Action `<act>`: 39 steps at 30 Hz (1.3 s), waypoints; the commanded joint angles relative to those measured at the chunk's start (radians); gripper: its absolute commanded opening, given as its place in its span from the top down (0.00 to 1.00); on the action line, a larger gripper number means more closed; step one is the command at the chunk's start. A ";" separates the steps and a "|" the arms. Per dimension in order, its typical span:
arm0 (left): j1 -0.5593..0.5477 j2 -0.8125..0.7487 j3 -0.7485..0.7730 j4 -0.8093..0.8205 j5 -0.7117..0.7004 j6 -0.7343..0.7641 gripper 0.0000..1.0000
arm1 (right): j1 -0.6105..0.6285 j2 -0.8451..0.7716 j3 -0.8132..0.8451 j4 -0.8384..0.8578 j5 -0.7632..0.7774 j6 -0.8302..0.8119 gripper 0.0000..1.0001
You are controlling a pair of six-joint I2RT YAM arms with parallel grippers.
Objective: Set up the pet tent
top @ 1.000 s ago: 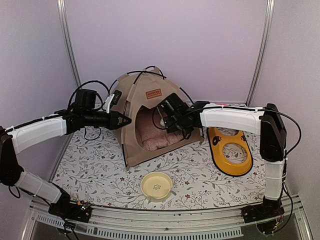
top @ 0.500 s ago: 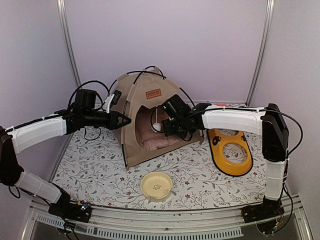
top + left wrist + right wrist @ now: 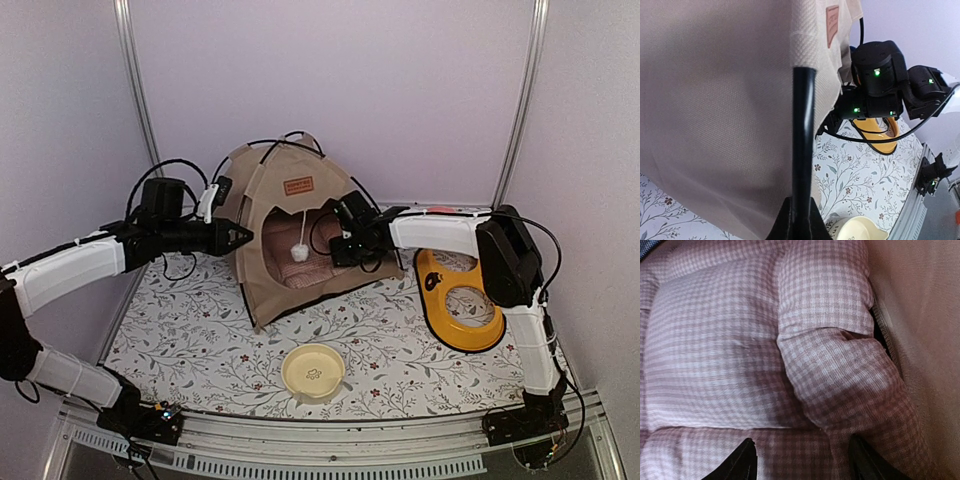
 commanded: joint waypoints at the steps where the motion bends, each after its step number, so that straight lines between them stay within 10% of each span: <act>1: 0.049 -0.054 -0.041 -0.006 -0.102 -0.069 0.98 | 0.000 -0.013 0.039 -0.001 -0.012 -0.008 0.35; 18: 0.216 -0.091 -0.038 -0.069 -0.335 0.018 0.85 | 0.174 -0.250 -0.022 0.185 -0.304 -0.090 0.04; 39: 0.575 0.089 0.153 -0.091 -0.426 0.039 0.77 | 0.170 -0.563 -0.350 0.308 -0.336 -0.105 0.01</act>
